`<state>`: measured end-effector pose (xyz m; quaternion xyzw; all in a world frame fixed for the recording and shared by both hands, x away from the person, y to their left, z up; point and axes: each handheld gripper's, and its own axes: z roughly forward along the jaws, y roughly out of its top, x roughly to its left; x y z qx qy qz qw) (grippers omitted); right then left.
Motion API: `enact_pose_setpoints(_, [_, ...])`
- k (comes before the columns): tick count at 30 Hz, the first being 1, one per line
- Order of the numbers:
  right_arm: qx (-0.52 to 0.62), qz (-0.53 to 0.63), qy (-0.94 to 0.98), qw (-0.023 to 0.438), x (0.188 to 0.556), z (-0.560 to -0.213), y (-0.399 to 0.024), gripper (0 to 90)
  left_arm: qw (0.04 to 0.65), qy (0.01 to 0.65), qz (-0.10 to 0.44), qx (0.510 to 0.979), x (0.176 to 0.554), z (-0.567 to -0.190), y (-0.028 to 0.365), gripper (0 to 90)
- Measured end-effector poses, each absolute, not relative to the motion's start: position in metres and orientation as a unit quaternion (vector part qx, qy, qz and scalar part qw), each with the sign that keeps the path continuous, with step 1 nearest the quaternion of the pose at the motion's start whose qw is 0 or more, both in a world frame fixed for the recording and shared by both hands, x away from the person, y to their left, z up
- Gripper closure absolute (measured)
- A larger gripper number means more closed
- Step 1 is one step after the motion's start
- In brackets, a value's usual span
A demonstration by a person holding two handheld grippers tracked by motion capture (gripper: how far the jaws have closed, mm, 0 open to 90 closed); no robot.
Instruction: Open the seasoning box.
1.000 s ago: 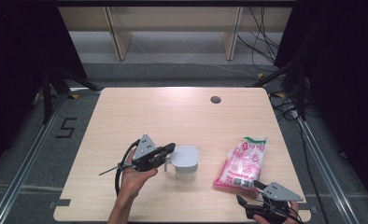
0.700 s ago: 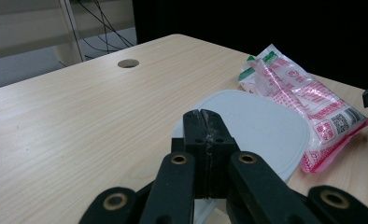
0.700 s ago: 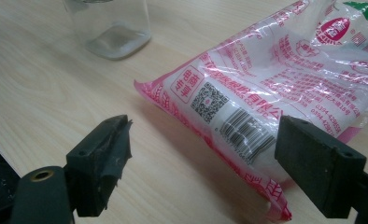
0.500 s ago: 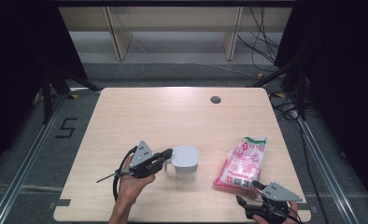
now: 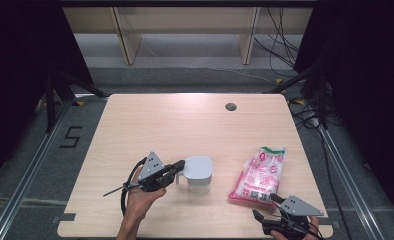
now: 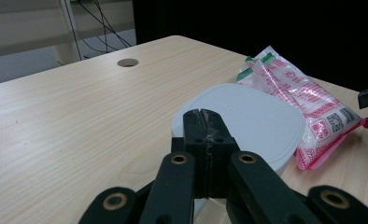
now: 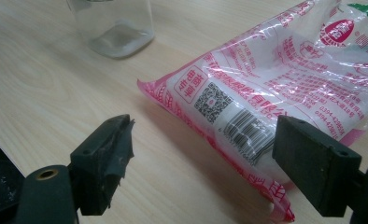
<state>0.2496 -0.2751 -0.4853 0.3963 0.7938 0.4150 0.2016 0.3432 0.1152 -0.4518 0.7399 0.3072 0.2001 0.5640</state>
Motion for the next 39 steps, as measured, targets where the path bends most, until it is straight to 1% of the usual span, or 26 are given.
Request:
enact_pose_setpoints(3, [0.398,0.424,0.790,0.194,0.250,-0.485,-0.274,20.8,0.560,0.311,0.201,0.741,0.342,-0.451,0.116,89.0])
enact_pose_setpoints(8, [0.394,0.429,0.789,0.197,0.250,-0.484,-0.271,20.6,0.559,0.313,0.199,0.741,0.341,-0.452,0.116,89.0])
enact_pose_setpoints(9, [0.396,0.431,0.786,0.199,0.250,-0.484,-0.271,20.6,0.517,0.245,0.305,0.762,0.352,-0.445,0.128,89.0])
enact_pose_setpoints(10, [0.393,0.425,0.789,0.207,0.250,-0.483,-0.272,20.6,0.500,0.241,0.337,0.760,0.354,-0.443,0.132,89.0])
enact_pose_setpoints(11, [0.397,0.433,0.784,0.202,0.249,-0.483,-0.270,20.6,0.509,0.224,0.322,0.766,0.355,-0.444,0.131,89.0])
enact_pose_setpoints(12, [0.397,0.433,0.784,0.202,0.249,-0.483,-0.270,20.6,0.509,0.224,0.322,0.766,0.355,-0.444,0.131,89.0])
enact_pose_setpoints(13, [0.380,0.438,0.787,0.211,0.251,-0.482,-0.270,20.5,0.512,0.200,0.313,0.774,0.356,-0.443,0.131,89.0])
enact_pose_setpoints(14, [0.376,0.437,0.788,0.216,0.252,-0.480,-0.270,19.8,0.505,0.198,0.322,0.776,0.356,-0.442,0.132,89.0])
enact_pose_setpoints(16, [0.369,0.444,0.787,0.220,0.254,-0.479,-0.269,19.3,0.506,0.199,0.318,0.776,0.357,-0.443,0.132,89.0])
enact_pose_setpoints(17, [0.378,0.442,0.787,0.204,0.252,-0.477,-0.264,19.2,0.503,0.182,0.327,0.779,0.359,-0.441,0.133,89.0])
enact_pose_setpoints(18, [0.356,0.451,0.790,0.215,0.257,-0.477,-0.264,19.4,0.503,0.182,0.326,0.779,0.359,-0.442,0.134,89.0])
enact_pose_setpoints(20, [0.347,0.452,0.793,0.214,0.258,-0.475,-0.262,19.7,0.504,0.182,0.323,0.780,0.359,-0.442,0.133,89.0])
enact_pose_setpoints(21, [0.338,0.451,0.795,0.226,0.261,-0.473,-0.258,24.2,0.507,0.182,0.319,0.780,0.359,-0.442,0.133,89.0])
enact_pose_setpoints(26, [0.334,0.452,0.801,0.205,0.266,-0.472,-0.250,29.5,0.505,0.178,0.320,0.782,0.359,-0.442,0.133,88.9])
enact_pose_setpoints(27, [0.321,0.459,0.804,0.201,0.270,-0.471,-0.245,34.4,0.506,0.177,0.318,0.782,0.360,-0.442,0.133,88.9])
enact_pose_setpoints(29, [0.314,0.460,0.804,0.209,0.273,-0.469,-0.241,40.2,0.505,0.175,0.320,0.782,0.360,-0.442,0.133,89.0])
enact_pose_setpoints(30, [0.314,0.460,0.804,0.209,0.273,-0.469,-0.241,40.2,0.505,0.175,0.320,0.782,0.360,-0.442,0.133,88.9])
enact_pose_setpoints(31, [0.312,0.466,0.804,0.198,0.276,-0.468,-0.236,47.6,0.504,0.170,0.323,0.783,0.360,-0.441,0.134,88.9])
enact_pose_setpoints(32, [0.312,0.466,0.804,0.198,0.276,-0.468,-0.236,47.6,0.504,0.170,0.323,0.783,0.360,-0.441,0.134,89.0])
enact_pose_setpoints(33, [0.298,0.469,0.806,0.206,0.280,-0.466,-0.233,53.4,0.503,0.167,0.323,0.784,0.361,-0.441,0.134,89.0])
enact_pose_setpoints(34, [0.284,0.470,0.809,0.210,0.283,-0.466,-0.233,55.7,0.570,0.313,0.196,0.734,0.341,-0.454,0.117,88.9])
enact_pose_setpoints(35, [0.283,0.476,0.808,0.202,0.286,-0.466,-0.229,59.6,0.569,0.312,0.196,0.735,0.340,-0.454,0.117,88.9])
enact_pose_setpoints(36, [0.283,0.476,0.808,0.202,0.286,-0.466,-0.229,59.6,0.569,0.312,0.196,0.735,0.340,-0.454,0.117,88.9])
enact_pose_setpoints(37, [0.274,0.474,0.810,0.210,0.288,-0.465,-0.229,61.9,0.568,0.310,0.201,0.736,0.340,-0.454,0.117,88.9])
enact_pose_setpoints(38, [0.277,0.470,0.811,0.213,0.291,-0.464,-0.224,67.8,0.569,0.311,0.200,0.735,0.340,-0.454,0.116,89.0])
enact_pose_setpoints(39, [0.270,0.470,0.813,0.212,0.294,-0.464,-0.222,69.7,0.568,0.311,0.201,0.735,0.340,-0.454,0.116,89.0])
